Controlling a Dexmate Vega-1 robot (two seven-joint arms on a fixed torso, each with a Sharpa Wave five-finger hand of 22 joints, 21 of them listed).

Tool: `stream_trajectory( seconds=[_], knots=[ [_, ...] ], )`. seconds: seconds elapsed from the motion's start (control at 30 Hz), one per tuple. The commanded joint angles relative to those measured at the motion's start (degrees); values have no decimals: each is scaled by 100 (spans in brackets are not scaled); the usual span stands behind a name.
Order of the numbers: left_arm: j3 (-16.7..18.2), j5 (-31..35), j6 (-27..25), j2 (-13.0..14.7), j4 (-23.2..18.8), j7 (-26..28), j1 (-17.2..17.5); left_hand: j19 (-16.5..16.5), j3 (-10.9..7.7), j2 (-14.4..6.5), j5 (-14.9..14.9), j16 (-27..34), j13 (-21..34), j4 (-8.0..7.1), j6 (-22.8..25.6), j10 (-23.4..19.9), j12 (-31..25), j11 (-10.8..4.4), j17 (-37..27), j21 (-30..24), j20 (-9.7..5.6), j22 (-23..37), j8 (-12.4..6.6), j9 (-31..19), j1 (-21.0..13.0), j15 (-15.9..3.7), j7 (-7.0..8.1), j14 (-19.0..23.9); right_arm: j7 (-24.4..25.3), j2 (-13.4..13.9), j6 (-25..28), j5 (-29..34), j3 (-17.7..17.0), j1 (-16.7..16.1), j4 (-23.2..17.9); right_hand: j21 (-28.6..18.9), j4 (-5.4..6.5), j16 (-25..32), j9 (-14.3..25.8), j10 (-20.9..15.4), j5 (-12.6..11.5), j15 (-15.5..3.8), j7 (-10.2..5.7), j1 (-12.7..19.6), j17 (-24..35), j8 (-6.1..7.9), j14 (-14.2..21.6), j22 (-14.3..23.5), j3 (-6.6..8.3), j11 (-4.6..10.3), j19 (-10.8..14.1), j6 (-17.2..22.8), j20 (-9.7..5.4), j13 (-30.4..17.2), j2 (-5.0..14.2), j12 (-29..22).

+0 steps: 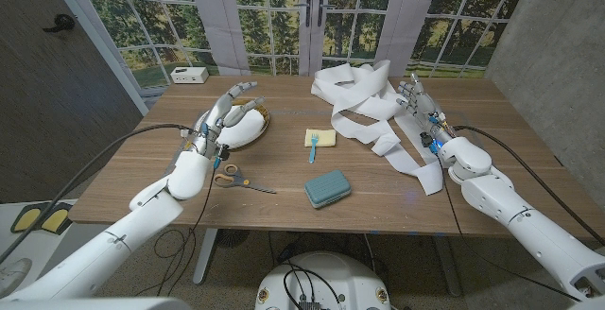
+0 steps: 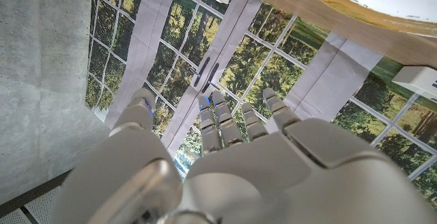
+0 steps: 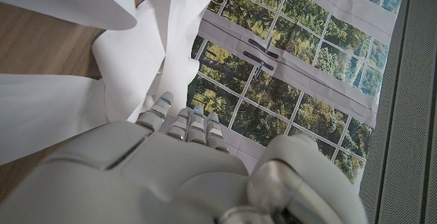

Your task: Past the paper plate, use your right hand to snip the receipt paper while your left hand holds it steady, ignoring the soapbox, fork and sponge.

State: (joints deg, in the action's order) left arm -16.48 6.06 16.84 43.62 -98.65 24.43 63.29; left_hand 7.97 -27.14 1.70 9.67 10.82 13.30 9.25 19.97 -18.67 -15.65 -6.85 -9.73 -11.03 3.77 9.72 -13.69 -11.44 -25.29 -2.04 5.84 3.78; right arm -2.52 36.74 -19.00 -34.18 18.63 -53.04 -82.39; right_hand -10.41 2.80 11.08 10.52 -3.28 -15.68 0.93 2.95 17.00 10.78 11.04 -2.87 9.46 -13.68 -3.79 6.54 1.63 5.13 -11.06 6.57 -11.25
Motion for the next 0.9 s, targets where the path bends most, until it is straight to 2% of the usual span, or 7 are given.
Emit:
stream_trajectory(
  seconds=[0.03,0.3,0.7,0.73,0.9],
  knots=[
    [167,288,-25,296,-201,-48,119,-6,18,-4,15,-12,10,0,-41,-53,-2,-12,-16,-4,-26,25,44,1,-70,-282,13,19,116,-28,26,73,41,-41,-93,-38,-13,24,22,-26,19,9,35,77,13,18,3,29,-2,-26,34,35,19,-11,3,-30],
    [318,430,6,501,-307,-91,280,-20,49,5,14,-2,29,-18,-443,-81,1,-44,-21,1,-13,28,227,6,-84,-254,76,40,177,-131,16,107,112,-56,-78,-39,-15,25,22,-31,29,8,37,85,14,14,8,29,2,-33,37,28,29,-11,6,-32],
    [457,756,-187,754,-590,-210,423,-46,71,4,15,14,61,-33,-532,-198,-42,-108,-26,8,20,30,253,6,-87,-214,54,76,282,-103,43,106,74,-153,-173,-41,-17,29,23,-40,45,-3,41,94,15,16,21,29,6,-31,41,33,32,-12,7,-33],
    [461,824,-231,789,-637,-223,436,-47,80,-4,16,20,79,-41,-383,-257,-64,-130,-27,7,27,30,187,0,-86,-212,3,86,282,-94,42,97,64,-166,-186,-41,-17,30,23,-44,47,-3,38,95,15,15,23,29,6,-32,41,31,34,-12,6,-35],
    [467,978,-327,890,-771,-312,453,-48,89,-14,17,23,103,-47,-293,-350,-98,-131,-28,5,29,30,150,-8,-90,-213,39,94,309,-41,-14,145,29,-224,-242,-41,-17,33,23,-55,54,-13,26,96,16,15,31,29,6,-18,42,32,34,-12,6,-38]
  ],
)
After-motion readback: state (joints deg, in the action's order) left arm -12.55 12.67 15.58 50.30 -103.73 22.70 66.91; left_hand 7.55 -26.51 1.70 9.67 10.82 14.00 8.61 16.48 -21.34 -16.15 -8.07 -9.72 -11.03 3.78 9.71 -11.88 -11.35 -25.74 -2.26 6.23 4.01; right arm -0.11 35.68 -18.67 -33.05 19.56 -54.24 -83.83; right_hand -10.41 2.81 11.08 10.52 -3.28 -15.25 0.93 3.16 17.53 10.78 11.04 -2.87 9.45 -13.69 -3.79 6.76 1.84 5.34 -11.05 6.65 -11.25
